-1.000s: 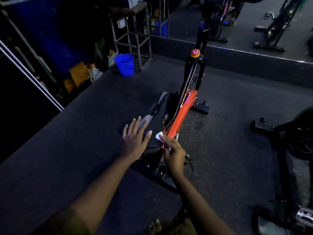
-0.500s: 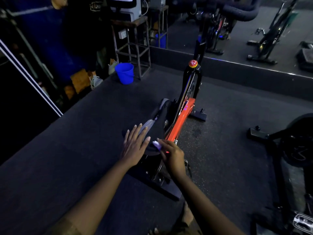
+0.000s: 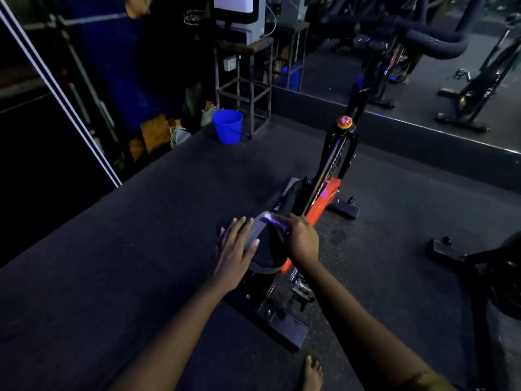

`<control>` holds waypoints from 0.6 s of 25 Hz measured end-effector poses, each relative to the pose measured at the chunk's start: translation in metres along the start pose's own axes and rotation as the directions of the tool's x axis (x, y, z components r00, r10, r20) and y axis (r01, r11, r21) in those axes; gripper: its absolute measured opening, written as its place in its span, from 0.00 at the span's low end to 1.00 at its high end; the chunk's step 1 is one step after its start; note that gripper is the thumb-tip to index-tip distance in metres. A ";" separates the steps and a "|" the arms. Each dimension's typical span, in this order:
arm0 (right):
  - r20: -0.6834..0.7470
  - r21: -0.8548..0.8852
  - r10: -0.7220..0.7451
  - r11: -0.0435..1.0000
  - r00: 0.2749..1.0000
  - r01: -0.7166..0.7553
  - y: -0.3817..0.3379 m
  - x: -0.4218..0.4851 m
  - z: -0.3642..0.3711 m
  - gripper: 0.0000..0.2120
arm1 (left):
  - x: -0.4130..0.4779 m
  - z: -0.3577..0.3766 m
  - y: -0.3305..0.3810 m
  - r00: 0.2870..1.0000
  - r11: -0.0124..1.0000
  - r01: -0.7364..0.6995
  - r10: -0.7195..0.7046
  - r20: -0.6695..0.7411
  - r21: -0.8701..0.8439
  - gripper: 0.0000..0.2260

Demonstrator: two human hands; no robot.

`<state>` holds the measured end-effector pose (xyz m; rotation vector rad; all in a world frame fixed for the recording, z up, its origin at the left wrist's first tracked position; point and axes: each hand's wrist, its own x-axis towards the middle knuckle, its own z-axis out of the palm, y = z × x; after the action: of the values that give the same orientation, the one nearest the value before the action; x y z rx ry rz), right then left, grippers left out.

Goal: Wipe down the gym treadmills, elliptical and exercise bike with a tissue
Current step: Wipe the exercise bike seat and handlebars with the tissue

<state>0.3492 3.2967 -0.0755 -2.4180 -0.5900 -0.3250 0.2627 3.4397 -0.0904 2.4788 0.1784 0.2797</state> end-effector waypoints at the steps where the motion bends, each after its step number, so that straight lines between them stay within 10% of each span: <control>1: -0.033 -0.027 -0.041 0.999 0.999 0.040 0.002 -0.002 -0.001 0.11 | 0.001 0.001 0.000 1.000 1.000 -0.015 0.014 -0.007 -0.007 0.39; 8: 0.070 0.034 -0.246 0.969 0.967 0.244 0.006 -0.023 -0.009 0.12 | 0.015 0.011 0.006 0.996 1.000 -0.024 0.024 -0.086 0.004 0.37; 15: 0.019 -0.105 -0.125 0.986 0.992 0.126 0.044 0.067 -0.010 0.17 | 0.022 0.031 0.030 0.974 0.969 0.160 -0.124 -0.188 0.187 0.31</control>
<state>0.4282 3.2818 -0.0661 -2.4908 -0.7498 -0.4037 0.2931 3.4026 -0.0928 2.6236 0.4784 0.4370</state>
